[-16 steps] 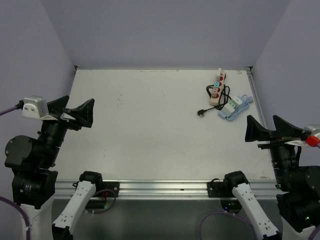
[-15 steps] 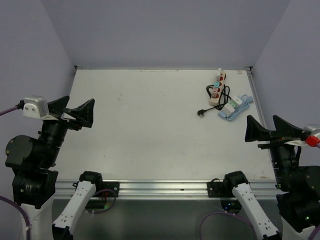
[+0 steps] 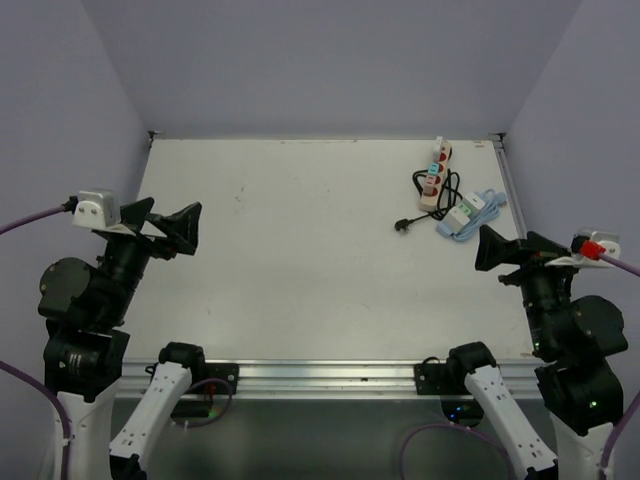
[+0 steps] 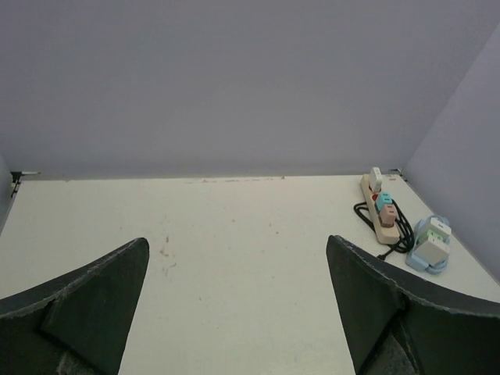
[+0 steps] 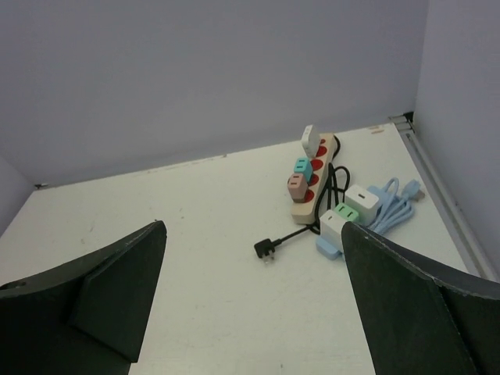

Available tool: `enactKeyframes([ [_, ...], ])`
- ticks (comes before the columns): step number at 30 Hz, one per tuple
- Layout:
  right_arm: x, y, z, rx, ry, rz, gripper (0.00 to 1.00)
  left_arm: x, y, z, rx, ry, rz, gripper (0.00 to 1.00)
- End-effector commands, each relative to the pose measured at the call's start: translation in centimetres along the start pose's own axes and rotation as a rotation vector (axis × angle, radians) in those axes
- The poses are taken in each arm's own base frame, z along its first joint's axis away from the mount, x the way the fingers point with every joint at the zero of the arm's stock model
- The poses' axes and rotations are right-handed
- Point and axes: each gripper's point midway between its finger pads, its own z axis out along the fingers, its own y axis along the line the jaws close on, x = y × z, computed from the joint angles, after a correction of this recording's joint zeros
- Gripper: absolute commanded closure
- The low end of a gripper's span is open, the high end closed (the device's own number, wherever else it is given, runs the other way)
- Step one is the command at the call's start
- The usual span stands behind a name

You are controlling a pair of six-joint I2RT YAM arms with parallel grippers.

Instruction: Pull the plug off the socket

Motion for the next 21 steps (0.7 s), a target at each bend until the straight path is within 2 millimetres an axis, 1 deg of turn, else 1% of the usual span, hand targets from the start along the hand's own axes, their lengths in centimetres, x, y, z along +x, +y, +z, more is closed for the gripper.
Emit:
enactKeyframes([
  [1, 3.2, -0.7, 1.7, 0.070, 0.110, 0.023, 0.01, 1.0, -0.2, 0.3, 0.019, 0.000, -0.020, 0.00],
  [2, 4.5, -1.1, 2.2, 0.096, 0.149, 0.025, 0.01, 1.4, 0.0, 0.5, 0.017, 0.008, -0.021, 0.00],
  [3, 5.0, -1.7, 2.5, 0.141, 0.162, 0.036, 0.01, 2.4, 0.2, 0.7, 0.013, 0.027, -0.024, 0.01],
  [4, 5.7, -2.0, 2.7, 0.175, 0.180, 0.079, 0.01, 2.8, 0.3, 0.9, 0.013, 0.036, -0.019, 0.00],
  [5, 6.8, -2.4, 3.2, 0.213, 0.223, 0.079, 0.01, 3.3, 0.4, 1.2, 0.013, 0.049, -0.018, 0.00],
  [6, 7.2, -2.7, 3.5, 0.237, 0.233, 0.080, 0.01, 4.2, 0.6, 1.6, 0.008, 0.070, -0.020, 0.00],
  [7, 7.9, -2.8, 3.9, 0.256, 0.256, 0.087, 0.01, 4.8, 0.8, 1.8, 0.006, 0.085, -0.020, 0.00],
  [8, 9.1, -3.1, 4.3, 0.284, 0.300, 0.083, 0.01, 5.5, 0.9, 2.1, 0.003, 0.102, -0.020, 0.00],
  [9, 9.8, -3.3, 4.6, 0.310, 0.320, 0.084, 0.01, 6.6, 1.1, 2.3, 0.000, 0.127, -0.022, 0.00],
  [10, 10.6, -3.7, 4.7, 0.339, 0.342, 0.091, 0.01, 7.2, 1.3, 2.5, -0.003, 0.139, -0.024, 0.01],
  [11, 11.4, -3.8, 4.9, 0.351, 0.369, 0.085, 0.01, 8.0, 1.3, 2.7, 0.001, 0.156, -0.029, 0.00],
  [12, 12.6, -3.8, 5.4, 0.363, 0.413, 0.069, 0.01, 9.3, 1.5, 3.0, 0.001, 0.180, -0.035, 0.00],
  [13, 13.5, -3.9, 5.6, 0.373, 0.438, 0.068, 0.01, 9.9, 1.6, 3.1, 0.003, 0.190, -0.038, 0.00],
  [14, 14.2, -4.0, 6.0, 0.382, 0.458, 0.065, 0.01, 11.1, 1.8, 3.4, 0.004, 0.210, -0.039, 0.00],
  [16, 16.0, -4.3, 6.7, 0.412, 0.510, 0.050, 0.01, 12.1, 2.1, 3.7, 0.000, 0.227, -0.037, 0.00],
  [18, 16.8, -4.6, 7.3, 0.439, 0.517, 0.045, 0.01, 13.9, 2.7, 4.1, -0.011, 0.260, -0.031, 0.00],
  [19, 17.8, -4.8, 7.8, 0.466, 0.539, 0.048, 0.01, 14.6, 2.9, 4.2, -0.015, 0.271, -0.031, 0.00],
  [20, 18.0, -5.2, 8.1, 0.499, 0.528, 0.046, 0.01, 15.4, 3.2, 4.5, -0.026, 0.289, -0.030, 0.00],
  [21, 18.4, -5.5, 8.5, 0.523, 0.530, 0.044, 0.01, 16.6, 3.6, 4.6, -0.036, 0.309, -0.036, 0.00],
])
